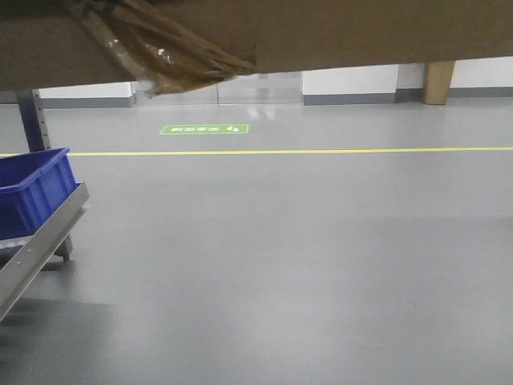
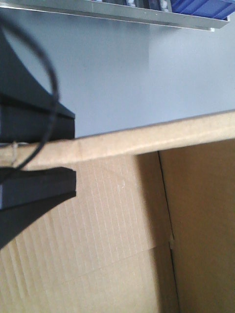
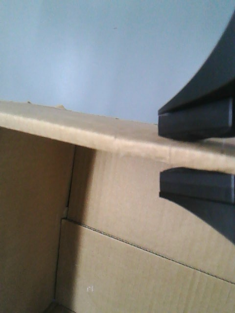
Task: Grab carton from right shelf to conveyor
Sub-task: 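Hold the carton with both grippers while the base turns and drives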
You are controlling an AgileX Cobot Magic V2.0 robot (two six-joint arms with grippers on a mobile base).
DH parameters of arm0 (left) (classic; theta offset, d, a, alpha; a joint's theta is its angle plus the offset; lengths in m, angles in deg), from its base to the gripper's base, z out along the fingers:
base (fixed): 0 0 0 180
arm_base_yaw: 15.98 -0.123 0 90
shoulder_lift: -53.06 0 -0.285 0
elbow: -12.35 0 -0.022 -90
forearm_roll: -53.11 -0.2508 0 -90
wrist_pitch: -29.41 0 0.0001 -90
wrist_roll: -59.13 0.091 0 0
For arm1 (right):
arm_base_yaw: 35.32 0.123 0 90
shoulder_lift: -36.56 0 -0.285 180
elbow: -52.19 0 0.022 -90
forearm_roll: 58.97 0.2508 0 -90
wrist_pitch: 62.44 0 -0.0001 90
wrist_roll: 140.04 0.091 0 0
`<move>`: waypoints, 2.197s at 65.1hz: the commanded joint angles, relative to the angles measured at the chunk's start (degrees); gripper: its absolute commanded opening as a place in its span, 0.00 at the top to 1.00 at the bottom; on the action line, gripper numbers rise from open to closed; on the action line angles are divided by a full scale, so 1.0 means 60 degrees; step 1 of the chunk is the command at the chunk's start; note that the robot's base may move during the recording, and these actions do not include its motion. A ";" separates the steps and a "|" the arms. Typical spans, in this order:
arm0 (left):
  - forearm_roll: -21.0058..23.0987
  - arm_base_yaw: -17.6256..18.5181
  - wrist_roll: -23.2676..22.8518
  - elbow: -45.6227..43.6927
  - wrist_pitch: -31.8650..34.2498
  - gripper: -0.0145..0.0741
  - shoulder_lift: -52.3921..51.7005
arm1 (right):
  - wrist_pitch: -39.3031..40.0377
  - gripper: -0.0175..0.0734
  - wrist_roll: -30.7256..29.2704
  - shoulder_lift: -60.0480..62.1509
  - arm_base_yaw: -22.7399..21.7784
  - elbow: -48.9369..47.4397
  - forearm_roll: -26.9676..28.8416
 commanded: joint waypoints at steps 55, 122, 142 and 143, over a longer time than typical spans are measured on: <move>0.0407 0.0103 0.0017 -0.0089 0.0245 0.86 -0.0064 | 0.0796 0.87 -0.0008 0.0022 -0.0053 -0.0049 0.0012; 0.0407 0.0103 0.0017 -0.0089 0.0245 0.86 -0.0064 | 0.0845 0.87 -0.0008 0.0022 -0.0053 -0.0049 0.0012; 0.0389 0.0103 0.0017 -0.0089 0.0245 0.86 -0.0064 | 0.0858 0.87 -0.0008 0.0022 -0.0053 -0.0049 0.0012; 0.0389 0.0103 0.0017 -0.0089 0.0245 0.86 -0.0064 | 0.0858 0.87 -0.0008 0.0022 -0.0053 -0.0049 0.0012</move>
